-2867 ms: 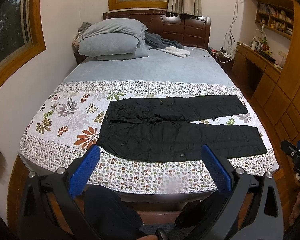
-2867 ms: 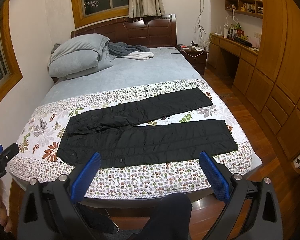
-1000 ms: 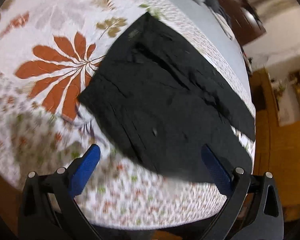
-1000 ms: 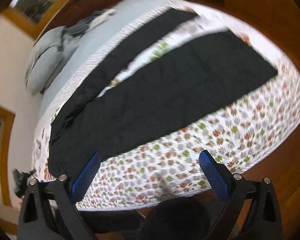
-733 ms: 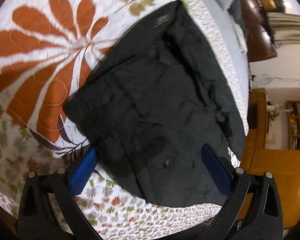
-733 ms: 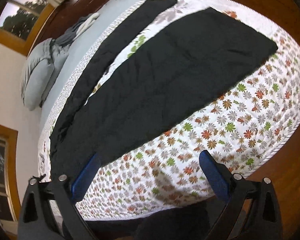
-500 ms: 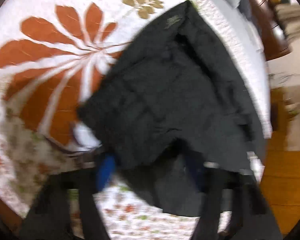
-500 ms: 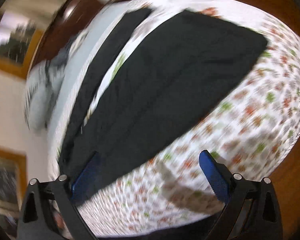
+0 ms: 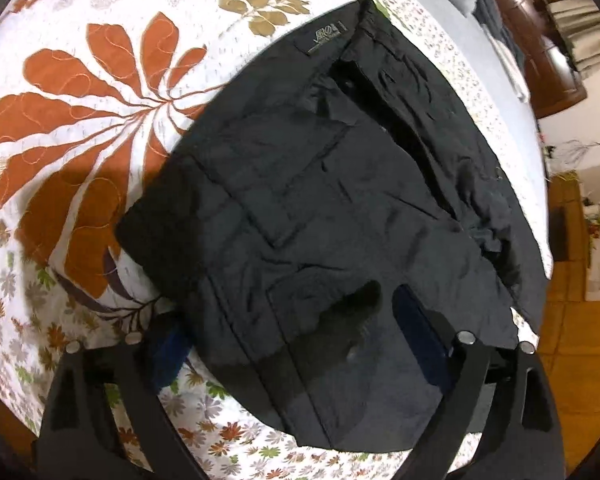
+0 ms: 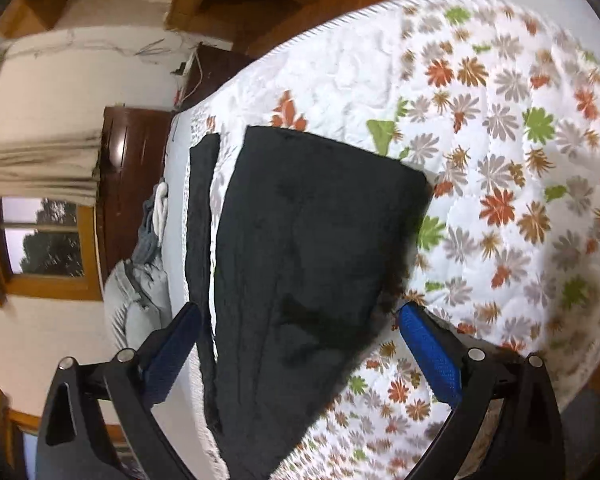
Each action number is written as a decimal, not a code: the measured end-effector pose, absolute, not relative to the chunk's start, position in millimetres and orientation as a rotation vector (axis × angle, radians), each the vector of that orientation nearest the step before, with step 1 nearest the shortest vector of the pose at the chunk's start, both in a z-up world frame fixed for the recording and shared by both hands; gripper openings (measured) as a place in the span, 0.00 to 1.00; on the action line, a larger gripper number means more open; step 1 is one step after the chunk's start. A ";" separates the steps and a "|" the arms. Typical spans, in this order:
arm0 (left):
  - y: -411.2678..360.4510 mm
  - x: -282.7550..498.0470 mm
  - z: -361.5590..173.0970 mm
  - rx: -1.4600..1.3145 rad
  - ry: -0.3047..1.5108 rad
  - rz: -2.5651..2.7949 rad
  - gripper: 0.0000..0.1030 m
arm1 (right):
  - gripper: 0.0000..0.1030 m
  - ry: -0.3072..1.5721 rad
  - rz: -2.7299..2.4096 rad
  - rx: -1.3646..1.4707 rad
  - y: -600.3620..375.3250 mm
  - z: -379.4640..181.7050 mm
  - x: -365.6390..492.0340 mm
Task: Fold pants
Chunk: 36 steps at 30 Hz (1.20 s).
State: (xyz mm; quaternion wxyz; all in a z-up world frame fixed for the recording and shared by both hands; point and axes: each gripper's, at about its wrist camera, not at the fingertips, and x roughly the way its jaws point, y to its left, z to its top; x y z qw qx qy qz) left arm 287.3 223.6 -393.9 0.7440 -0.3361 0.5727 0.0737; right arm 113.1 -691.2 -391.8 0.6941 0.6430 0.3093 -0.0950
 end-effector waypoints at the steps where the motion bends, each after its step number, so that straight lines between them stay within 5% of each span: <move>1: 223.9 286.1 -392.6 -0.717 1.263 0.202 0.61 | 0.97 0.692 -0.207 1.426 -691.2 -389.2 113.6; 2: 224.8 284.4 -391.9 -0.716 1.265 0.225 0.57 | 0.93 0.694 -0.200 1.397 -691.1 -384.9 116.1; 3: 229.6 279.7 -390.1 -0.731 1.257 0.231 0.48 | 0.56 0.698 -0.189 1.378 -688.8 -384.1 115.6; 4: 232.1 277.3 -389.3 -0.740 1.255 0.228 0.43 | 0.36 0.717 -0.172 1.379 -687.5 -385.5 117.9; 5: 233.9 275.3 -388.3 -0.745 1.252 0.222 0.41 | 0.27 0.730 -0.172 1.397 -689.4 -388.1 118.5; 8: 235.4 273.8 -387.0 -0.751 1.256 0.210 0.35 | 0.27 0.733 -0.176 1.411 -691.0 -393.8 120.0; 14: 255.2 258.5 -376.4 -0.841 1.218 0.228 0.14 | 0.08 0.737 -0.189 1.383 -674.3 -386.8 117.0; 21: 304.9 213.7 -370.5 -0.869 1.212 0.308 0.13 | 0.08 0.853 -0.130 1.294 -626.2 -374.8 102.6; 27: 322.6 200.1 -383.2 -0.893 1.191 0.265 0.29 | 0.18 0.988 -0.160 1.224 -615.1 -405.4 102.1; 28: 323.2 196.8 -379.8 -0.881 1.195 0.253 0.39 | 0.21 1.004 -0.155 1.216 -615.2 -402.1 103.2; 31: 330.9 192.3 -349.7 -0.753 1.200 0.300 0.77 | 0.60 1.032 -0.165 1.110 -622.7 -373.8 105.5; 32: 337.4 191.6 -338.1 -0.688 1.188 0.313 0.80 | 0.68 1.033 -0.190 1.065 -627.3 -362.7 99.7; 36: 358.4 234.4 -285.2 -0.475 1.102 0.267 0.92 | 0.69 1.056 -0.237 0.860 -643.7 -311.6 107.0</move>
